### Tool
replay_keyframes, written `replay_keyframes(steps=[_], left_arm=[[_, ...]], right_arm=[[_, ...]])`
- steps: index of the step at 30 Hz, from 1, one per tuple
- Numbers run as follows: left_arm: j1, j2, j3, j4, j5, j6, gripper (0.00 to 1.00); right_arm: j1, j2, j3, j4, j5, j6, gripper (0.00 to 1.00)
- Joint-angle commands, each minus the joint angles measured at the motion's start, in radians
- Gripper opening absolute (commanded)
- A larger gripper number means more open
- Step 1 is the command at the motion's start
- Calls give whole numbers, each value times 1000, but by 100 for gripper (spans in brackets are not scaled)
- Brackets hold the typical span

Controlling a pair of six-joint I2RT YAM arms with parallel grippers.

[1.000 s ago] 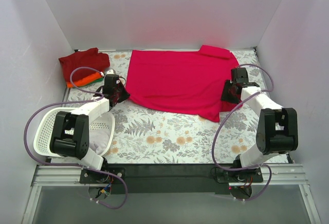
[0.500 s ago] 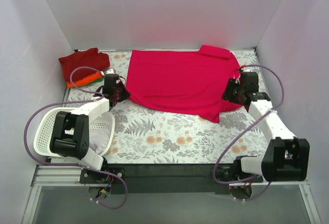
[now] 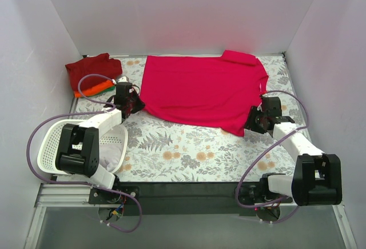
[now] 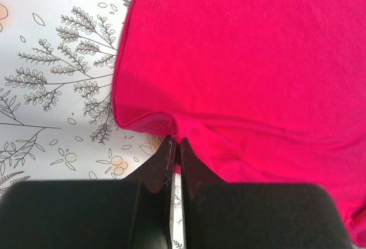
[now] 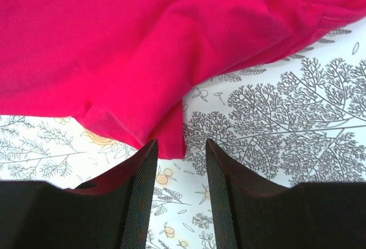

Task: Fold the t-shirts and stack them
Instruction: Flatten the tshirt out

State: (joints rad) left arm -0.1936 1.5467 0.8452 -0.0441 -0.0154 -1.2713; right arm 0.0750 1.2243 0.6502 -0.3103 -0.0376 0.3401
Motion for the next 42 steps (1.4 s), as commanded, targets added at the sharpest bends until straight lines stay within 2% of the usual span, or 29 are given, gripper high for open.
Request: replay_keyframes(steps=[1,12,14,15,17,26,29,34,37,40,42], left_arm=[[5,-46,-11,4,-3,13,0],[3,-69,-17,1,-3,15,0],[3,-74,-18,0,-6,15,0],[3,-77,-18,0,-6,15,0],[3,-77,-17,-3,-9,16,0],[5,-88,-15,-10,-6,18,0],[5,-88,-15,-11,-3,20,0],[5,-100,-15,-22,-15,24,0],[3,-103,-15,-23,-17,26,0],[3,-100,-14,-26,-18,26,0],[5,-96,-14,-25,-18,26,0]], right_arm=[[23,20,-23,83,-18,20,34],[81,99,-43,123,33,42,31],[85,96,-43,122,33,39,26],[89,93,-47,116,33,40,13],[111,77,-46,99,33,50,2],[324,-144,6,-153,212,178,1],[344,-177,17,-203,235,186,1],[423,-192,51,-249,225,214,1],[425,-181,101,-271,234,186,1],[425,-112,186,-296,281,88,10],[425,-68,221,-300,298,76,11]])
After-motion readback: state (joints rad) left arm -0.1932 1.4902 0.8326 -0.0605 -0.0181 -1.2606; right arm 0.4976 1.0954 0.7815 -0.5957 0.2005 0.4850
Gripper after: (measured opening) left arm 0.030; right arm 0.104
